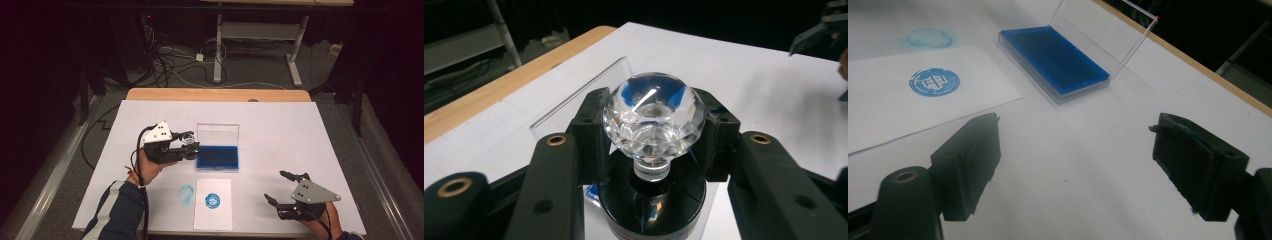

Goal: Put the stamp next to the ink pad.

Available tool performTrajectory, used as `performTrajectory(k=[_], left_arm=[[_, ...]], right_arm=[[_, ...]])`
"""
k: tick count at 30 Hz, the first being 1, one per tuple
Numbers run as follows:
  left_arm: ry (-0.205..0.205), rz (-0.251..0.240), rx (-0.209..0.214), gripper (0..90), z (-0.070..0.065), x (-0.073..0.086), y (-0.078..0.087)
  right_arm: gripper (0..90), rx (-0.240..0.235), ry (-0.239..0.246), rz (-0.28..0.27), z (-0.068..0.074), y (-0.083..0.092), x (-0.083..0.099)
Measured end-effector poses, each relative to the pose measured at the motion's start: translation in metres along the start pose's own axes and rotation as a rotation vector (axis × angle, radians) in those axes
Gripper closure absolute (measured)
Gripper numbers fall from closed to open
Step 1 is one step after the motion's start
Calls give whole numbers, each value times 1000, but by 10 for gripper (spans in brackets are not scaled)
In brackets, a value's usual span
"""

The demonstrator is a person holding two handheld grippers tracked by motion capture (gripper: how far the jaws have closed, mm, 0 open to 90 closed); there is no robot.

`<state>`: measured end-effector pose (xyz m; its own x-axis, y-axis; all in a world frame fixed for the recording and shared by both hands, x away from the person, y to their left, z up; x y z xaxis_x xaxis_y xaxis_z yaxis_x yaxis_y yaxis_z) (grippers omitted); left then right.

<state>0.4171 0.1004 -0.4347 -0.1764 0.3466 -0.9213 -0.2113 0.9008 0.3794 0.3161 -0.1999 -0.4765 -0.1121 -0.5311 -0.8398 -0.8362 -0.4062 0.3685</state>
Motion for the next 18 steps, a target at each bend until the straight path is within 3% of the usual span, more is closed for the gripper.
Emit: performTrajectory(k=[5, 7, 18], left_arm=[[25, 8, -17, 539, 11, 8, 0], [28, 33, -35, 539, 17, 14, -2], [75, 82, -40, 539, 32, 36, -15]], right_arm=[[191, 4, 0, 2, 0, 0, 1], [192, 4, 2, 2, -1, 0, 1], [196, 0, 10, 23, 1, -2, 4]])
Point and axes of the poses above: each handheld gripper's, and its own axes: y roughly backward along the jaws, x roughly out of its underside, z roughly to its left, the point moved 8 cm from there along -y, roughly forward along the jaws, and after that the axes turned 15 degrees about x, right-handed, at the moved point
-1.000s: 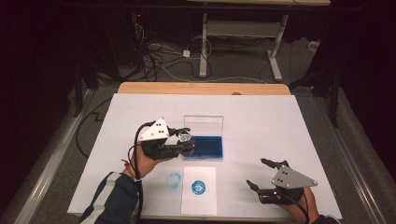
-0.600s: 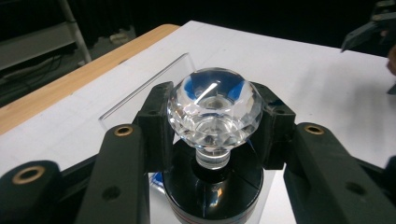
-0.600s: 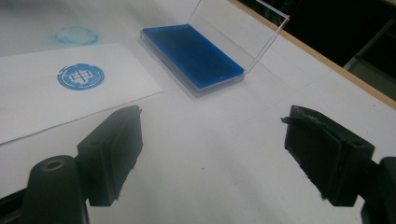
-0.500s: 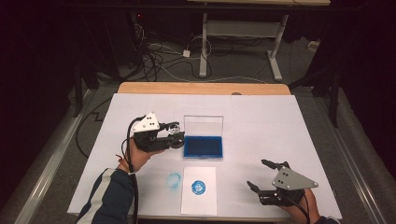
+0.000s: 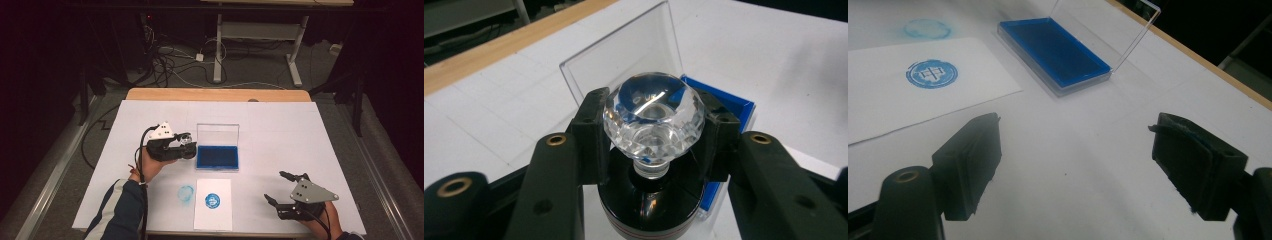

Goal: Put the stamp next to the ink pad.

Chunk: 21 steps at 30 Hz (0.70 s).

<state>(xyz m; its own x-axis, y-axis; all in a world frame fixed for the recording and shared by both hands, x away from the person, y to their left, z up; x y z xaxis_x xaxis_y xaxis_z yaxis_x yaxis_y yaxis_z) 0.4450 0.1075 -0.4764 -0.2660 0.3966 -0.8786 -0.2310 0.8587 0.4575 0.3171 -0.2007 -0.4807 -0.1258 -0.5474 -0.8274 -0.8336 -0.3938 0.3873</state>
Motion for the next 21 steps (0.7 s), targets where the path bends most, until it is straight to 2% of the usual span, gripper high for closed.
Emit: performTrajectory(k=[9, 16, 21], left_arm=[[2, 55, -24, 538, 6, 12, -7], [29, 69, -32, 537, 12, 20, -8], [27, 92, -42, 536, 14, 24, -10]], right_arm=[[199, -5, 10, 4, 2, 0, 1], [201, -12, 15, 8, 3, -1, 1], [207, -19, 15, 3, 5, 0, 0]])
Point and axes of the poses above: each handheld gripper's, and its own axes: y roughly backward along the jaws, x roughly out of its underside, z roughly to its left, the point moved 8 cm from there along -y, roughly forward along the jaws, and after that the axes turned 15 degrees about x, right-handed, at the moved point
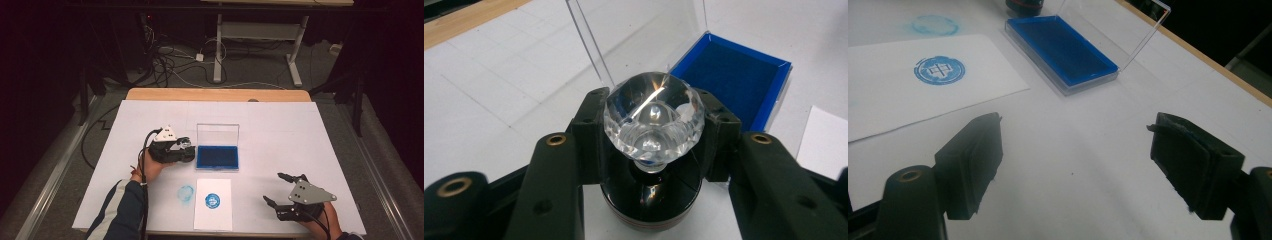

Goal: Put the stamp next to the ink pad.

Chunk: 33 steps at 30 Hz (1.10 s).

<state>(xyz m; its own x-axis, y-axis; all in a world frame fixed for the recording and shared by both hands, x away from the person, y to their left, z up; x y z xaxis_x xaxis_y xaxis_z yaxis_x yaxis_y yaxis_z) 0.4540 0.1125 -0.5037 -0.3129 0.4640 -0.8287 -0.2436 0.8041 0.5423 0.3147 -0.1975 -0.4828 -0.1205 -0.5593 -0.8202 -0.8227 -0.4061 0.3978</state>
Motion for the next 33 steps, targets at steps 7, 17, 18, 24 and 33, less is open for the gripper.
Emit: performTrajectory(k=[7, 17, 18, 24, 33], left_arm=[[-8, 42, -18, 536, 3, 7, -2], [-9, 58, -26, 534, 3, 10, -2], [-11, 60, -27, 534, 3, 10, -2], [-12, 64, -41, 477, 4, 9, 0], [-27, 41, -72, 420, 3, 3, 5]], right_arm=[[211, -5, 7, 1, 1, 0, 0], [211, -4, 10, 3, 2, 1, 0], [211, -5, 10, 3, 2, 1, 0], [211, -6, 15, 5, 2, 1, 1], [210, -7, 20, 6, 2, 0, 1]])
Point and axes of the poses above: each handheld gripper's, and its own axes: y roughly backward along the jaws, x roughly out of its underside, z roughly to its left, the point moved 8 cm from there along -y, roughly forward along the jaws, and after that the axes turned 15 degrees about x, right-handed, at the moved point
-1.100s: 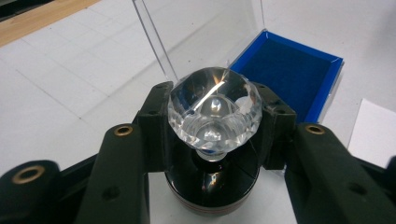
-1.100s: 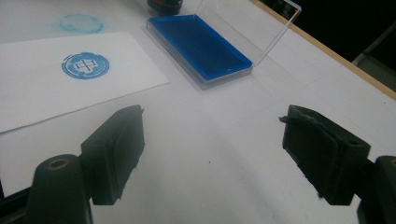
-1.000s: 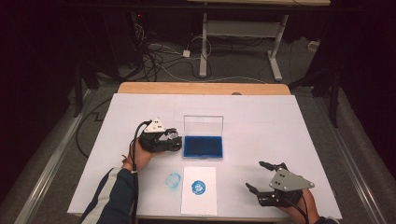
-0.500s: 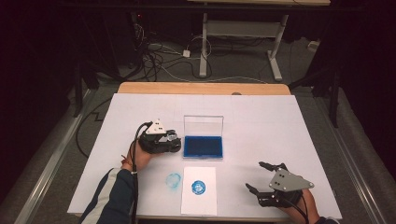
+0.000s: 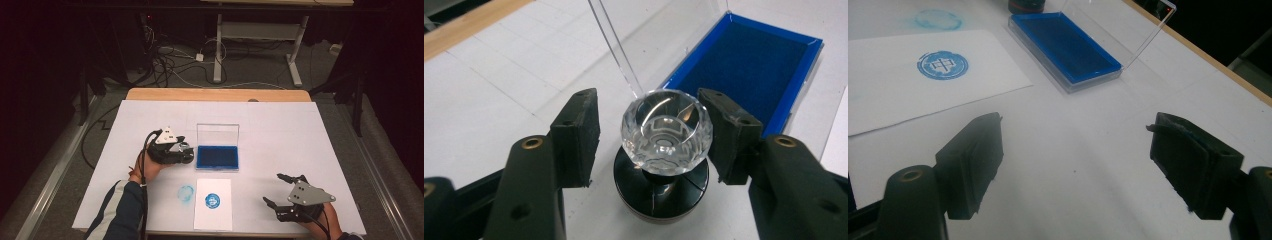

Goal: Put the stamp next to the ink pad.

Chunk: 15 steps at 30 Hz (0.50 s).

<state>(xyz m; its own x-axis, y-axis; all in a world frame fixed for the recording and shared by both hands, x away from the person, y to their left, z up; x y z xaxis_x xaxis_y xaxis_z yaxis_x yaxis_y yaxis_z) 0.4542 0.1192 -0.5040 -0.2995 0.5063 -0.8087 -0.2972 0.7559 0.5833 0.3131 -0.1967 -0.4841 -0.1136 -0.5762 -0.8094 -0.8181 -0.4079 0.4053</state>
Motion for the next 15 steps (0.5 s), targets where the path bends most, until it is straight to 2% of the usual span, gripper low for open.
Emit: performTrajectory(k=[7, 10, 15], left_arm=[[-22, -57, -70, 331, -1, -10, 8], [-26, -94, -92, 323, -2, -15, 13], [-42, -85, -113, 283, -4, -18, 15]], right_arm=[[211, 8, 3, 0, -1, 0, 0], [211, 12, -3, -1, -1, 0, 0], [211, 13, 1, 0, -1, 0, 0]])
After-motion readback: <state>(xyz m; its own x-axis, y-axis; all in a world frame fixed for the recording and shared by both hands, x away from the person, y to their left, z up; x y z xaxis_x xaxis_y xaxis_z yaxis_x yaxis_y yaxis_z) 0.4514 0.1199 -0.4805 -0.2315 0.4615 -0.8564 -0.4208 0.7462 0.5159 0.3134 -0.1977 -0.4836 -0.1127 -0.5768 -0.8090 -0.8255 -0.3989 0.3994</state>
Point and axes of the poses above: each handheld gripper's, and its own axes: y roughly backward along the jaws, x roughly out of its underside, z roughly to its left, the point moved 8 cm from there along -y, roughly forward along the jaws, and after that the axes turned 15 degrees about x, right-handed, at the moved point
